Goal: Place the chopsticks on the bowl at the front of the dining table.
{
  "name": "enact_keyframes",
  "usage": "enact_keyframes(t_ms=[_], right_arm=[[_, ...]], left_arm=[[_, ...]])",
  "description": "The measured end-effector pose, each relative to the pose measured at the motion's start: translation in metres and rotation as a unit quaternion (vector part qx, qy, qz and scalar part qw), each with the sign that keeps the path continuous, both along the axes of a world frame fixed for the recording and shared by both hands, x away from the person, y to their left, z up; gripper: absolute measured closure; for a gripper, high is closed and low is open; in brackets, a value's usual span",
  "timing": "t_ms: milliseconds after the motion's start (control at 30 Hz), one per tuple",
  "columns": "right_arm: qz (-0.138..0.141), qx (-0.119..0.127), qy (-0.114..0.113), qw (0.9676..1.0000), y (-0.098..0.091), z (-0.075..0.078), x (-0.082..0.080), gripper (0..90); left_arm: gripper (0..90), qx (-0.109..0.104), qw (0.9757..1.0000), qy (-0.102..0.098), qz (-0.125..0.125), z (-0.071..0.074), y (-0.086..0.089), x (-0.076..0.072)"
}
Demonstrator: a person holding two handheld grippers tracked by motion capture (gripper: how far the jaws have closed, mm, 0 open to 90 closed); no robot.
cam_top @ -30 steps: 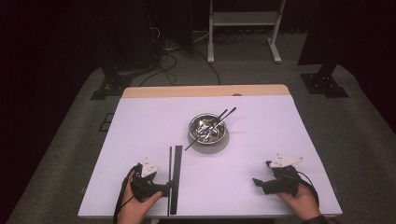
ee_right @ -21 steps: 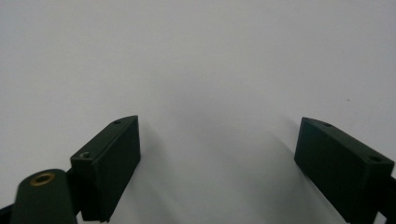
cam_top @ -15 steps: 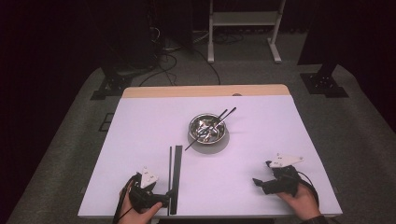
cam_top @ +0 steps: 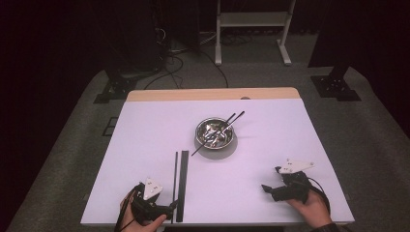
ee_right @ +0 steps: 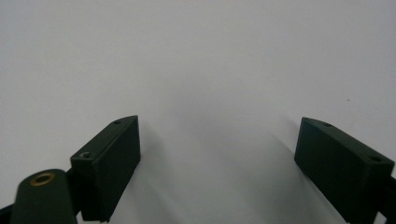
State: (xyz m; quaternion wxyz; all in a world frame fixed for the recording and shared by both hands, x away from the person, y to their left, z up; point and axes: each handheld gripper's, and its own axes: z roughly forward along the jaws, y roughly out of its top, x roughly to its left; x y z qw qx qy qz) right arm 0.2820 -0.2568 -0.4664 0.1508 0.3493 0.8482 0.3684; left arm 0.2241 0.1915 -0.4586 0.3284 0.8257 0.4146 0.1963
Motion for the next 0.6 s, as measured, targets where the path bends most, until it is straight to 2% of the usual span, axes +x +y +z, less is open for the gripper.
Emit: enact_keyframes(t_ms=[233,600], right_arm=[[0.0,0.0,0.0,1.0,0.0,0.0,0.0,12.6],[0.0,0.001,0.0,1.0,0.0,0.0,0.0,12.6]], left_arm=[[7.3,0.006,1.0,0.001,0.004,0.001,0.006,0.002],[6.7,0.003,1.0,0.007,0.0,0.001,0.018,0.006]])
